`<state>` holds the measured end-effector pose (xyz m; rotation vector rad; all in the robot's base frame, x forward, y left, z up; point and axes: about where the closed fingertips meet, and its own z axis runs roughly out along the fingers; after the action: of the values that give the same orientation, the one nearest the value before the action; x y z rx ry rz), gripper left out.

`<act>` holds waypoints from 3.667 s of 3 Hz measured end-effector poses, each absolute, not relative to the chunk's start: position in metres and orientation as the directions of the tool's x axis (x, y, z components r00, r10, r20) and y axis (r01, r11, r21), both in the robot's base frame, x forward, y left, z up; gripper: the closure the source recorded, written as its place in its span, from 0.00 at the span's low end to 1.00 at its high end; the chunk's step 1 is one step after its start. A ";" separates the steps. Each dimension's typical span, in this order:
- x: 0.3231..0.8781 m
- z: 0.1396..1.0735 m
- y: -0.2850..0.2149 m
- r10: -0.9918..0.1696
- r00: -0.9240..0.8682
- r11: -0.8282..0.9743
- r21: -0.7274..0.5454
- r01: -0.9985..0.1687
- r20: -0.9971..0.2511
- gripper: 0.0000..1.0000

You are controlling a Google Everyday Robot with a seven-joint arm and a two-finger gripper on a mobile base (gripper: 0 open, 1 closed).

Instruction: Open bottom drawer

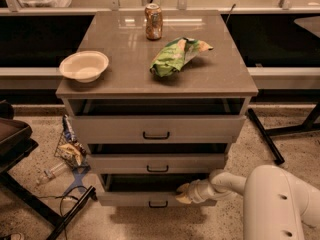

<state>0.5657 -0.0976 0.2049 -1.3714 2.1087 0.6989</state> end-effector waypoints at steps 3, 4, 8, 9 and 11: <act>0.540 0.209 -0.108 -0.652 -0.367 0.356 0.160 -0.921 -0.663 1.00; 0.540 0.209 -0.107 -0.652 -0.367 0.356 0.161 -0.921 -0.663 1.00; 0.489 0.206 -0.133 -0.659 -0.441 0.382 0.234 -0.894 -0.609 1.00; 0.497 0.207 -0.128 -0.660 -0.423 0.376 0.215 -0.902 -0.621 1.00; 0.493 0.249 -0.120 -0.745 -0.384 0.349 0.173 -0.921 -0.545 1.00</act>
Offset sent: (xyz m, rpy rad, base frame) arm -0.2812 -0.1181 0.0544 0.0024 0.1997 0.0443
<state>0.4926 -0.1195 0.2488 -1.4657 2.2458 0.6516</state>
